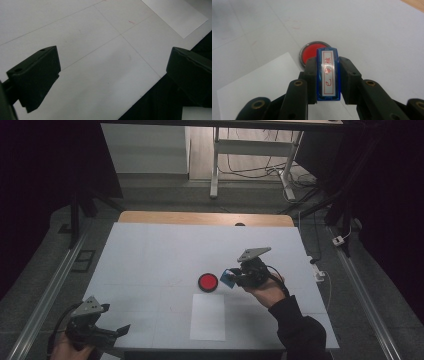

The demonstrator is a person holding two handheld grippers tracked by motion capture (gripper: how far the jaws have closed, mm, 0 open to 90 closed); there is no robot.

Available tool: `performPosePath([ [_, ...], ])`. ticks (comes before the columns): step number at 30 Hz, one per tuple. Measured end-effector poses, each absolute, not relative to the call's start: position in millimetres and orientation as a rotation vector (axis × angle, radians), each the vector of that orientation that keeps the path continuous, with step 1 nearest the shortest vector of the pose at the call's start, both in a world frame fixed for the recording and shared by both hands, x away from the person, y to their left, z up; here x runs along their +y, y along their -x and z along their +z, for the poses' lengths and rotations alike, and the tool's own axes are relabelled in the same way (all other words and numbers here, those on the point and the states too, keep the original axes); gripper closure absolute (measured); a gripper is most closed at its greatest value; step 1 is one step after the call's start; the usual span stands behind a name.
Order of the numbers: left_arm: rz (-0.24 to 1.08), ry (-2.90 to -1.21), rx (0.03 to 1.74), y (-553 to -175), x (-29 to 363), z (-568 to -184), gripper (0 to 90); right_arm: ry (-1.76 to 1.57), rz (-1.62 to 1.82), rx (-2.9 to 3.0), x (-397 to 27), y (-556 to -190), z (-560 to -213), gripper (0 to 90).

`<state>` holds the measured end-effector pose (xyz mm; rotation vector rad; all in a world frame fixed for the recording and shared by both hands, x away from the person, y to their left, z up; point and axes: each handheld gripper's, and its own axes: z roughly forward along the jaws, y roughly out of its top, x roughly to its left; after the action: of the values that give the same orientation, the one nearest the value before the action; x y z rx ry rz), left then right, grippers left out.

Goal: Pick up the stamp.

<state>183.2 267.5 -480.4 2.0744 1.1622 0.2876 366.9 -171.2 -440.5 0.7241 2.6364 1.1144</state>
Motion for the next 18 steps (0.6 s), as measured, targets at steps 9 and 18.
performPosePath([
  [9,0.287,-2.074,1.164,-183.4,267.6,-480.5,0.0,-0.651,1.148,2.65,-166.2,-351.7,-434.3,70.0],
  [18,0.287,-2.075,1.166,-183.3,267.3,-480.4,0.0,-0.578,1.184,2.69,-165.0,-336.6,-432.2,70.0],
])
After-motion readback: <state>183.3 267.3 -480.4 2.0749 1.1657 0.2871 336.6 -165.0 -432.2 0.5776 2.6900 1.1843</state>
